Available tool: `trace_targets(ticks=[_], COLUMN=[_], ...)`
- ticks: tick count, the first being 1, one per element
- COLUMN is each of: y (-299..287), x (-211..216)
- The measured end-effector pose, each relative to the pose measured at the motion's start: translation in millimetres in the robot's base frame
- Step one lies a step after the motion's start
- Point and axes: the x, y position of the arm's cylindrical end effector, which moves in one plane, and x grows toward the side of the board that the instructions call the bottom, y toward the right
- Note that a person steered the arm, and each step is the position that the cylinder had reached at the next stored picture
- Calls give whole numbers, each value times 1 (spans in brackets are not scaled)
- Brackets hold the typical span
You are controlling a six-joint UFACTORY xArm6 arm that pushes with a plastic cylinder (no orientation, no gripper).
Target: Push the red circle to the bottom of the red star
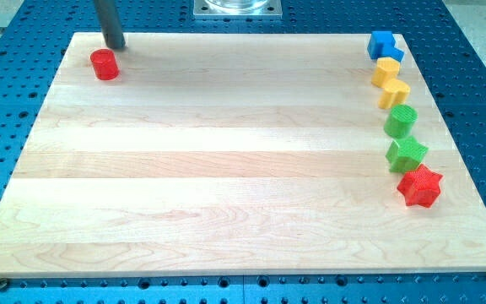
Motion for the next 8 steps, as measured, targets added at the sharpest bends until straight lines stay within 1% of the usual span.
trace_targets(ticks=[1,2,3,4,5,6,7,8], y=[40,25,7,-69,-15,-33,-57,27], x=[85,61,-14,-6,102,94,62,79])
